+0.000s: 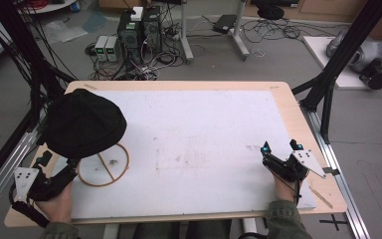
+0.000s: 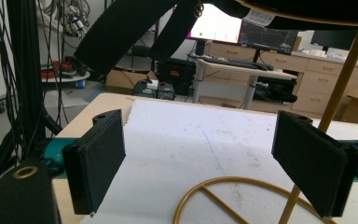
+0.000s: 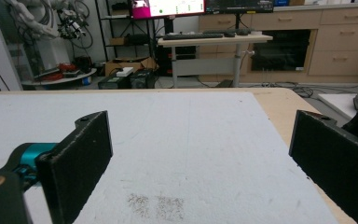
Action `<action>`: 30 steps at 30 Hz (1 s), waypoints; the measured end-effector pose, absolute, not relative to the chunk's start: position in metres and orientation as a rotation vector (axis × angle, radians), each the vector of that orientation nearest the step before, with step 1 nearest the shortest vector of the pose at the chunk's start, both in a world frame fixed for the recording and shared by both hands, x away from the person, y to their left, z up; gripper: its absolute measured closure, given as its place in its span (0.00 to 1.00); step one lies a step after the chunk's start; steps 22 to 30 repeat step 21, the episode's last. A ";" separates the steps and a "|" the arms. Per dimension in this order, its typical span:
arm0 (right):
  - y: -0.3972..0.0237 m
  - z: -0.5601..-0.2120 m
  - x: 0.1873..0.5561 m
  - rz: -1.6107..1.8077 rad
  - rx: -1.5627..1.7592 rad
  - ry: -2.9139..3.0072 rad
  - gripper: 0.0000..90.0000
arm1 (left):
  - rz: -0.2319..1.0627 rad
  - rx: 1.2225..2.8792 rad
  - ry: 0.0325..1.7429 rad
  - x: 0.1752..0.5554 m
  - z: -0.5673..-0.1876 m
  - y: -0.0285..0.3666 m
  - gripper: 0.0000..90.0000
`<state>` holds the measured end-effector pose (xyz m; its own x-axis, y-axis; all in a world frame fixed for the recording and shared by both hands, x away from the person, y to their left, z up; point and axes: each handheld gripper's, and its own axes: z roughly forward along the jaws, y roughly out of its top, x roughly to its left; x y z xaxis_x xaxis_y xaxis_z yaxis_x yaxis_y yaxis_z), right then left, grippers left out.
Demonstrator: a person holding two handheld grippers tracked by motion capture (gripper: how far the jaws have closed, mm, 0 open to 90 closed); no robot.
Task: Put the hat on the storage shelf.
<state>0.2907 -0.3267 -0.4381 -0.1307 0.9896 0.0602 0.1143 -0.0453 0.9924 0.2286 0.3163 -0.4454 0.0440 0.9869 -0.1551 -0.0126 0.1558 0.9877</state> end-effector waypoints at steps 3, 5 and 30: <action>-0.326 -0.438 0.290 1.296 1.259 1.369 0.06 | 1.069 1.101 1.236 0.229 -0.445 0.316 0.19; -0.326 -0.438 0.291 1.295 1.256 1.369 0.06 | 1.067 1.101 1.236 0.229 -0.446 0.316 0.19; -0.327 -0.443 0.292 1.269 1.230 1.426 0.06 | 1.053 1.095 1.241 0.230 -0.446 0.317 0.20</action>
